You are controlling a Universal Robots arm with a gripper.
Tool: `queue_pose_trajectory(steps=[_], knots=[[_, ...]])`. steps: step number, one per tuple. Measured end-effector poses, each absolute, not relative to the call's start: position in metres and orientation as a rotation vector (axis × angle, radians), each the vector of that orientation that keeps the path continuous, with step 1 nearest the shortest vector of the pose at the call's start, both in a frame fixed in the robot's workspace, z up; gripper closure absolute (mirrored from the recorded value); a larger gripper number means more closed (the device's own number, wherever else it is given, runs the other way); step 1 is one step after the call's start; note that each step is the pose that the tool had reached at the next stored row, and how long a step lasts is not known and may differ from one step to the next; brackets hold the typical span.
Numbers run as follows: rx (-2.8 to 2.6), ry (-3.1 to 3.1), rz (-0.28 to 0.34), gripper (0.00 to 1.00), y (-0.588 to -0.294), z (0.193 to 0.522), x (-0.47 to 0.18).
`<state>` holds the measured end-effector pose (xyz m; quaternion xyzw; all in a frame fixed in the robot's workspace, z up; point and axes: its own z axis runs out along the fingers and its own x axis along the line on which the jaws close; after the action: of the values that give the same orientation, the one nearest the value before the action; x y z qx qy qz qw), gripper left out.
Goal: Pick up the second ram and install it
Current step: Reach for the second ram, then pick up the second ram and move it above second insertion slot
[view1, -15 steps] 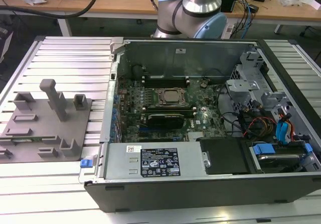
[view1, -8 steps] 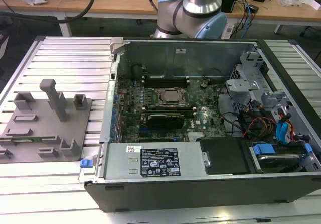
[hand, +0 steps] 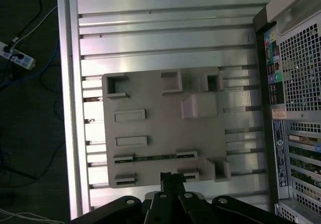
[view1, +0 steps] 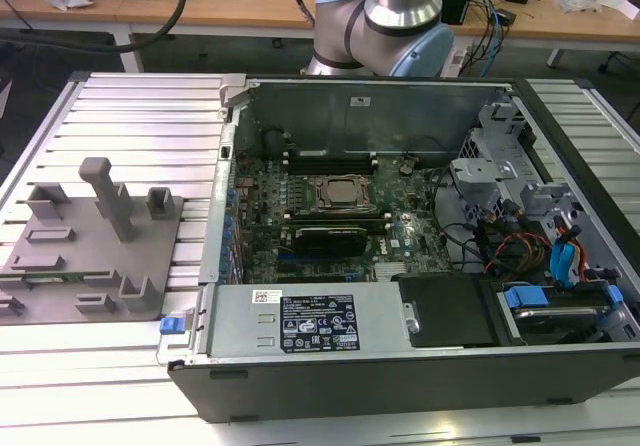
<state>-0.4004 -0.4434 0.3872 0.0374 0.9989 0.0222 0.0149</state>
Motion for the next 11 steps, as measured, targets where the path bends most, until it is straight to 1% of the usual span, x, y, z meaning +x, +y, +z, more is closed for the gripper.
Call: queue_pose_trajectory(steps=[8,11], knots=[[0.109,3.109,0.069,0.89,-0.4436,0.3872,-0.4004],[-0.024,3.113,0.071,0.89,-0.4436,0.3872,-0.4004]])
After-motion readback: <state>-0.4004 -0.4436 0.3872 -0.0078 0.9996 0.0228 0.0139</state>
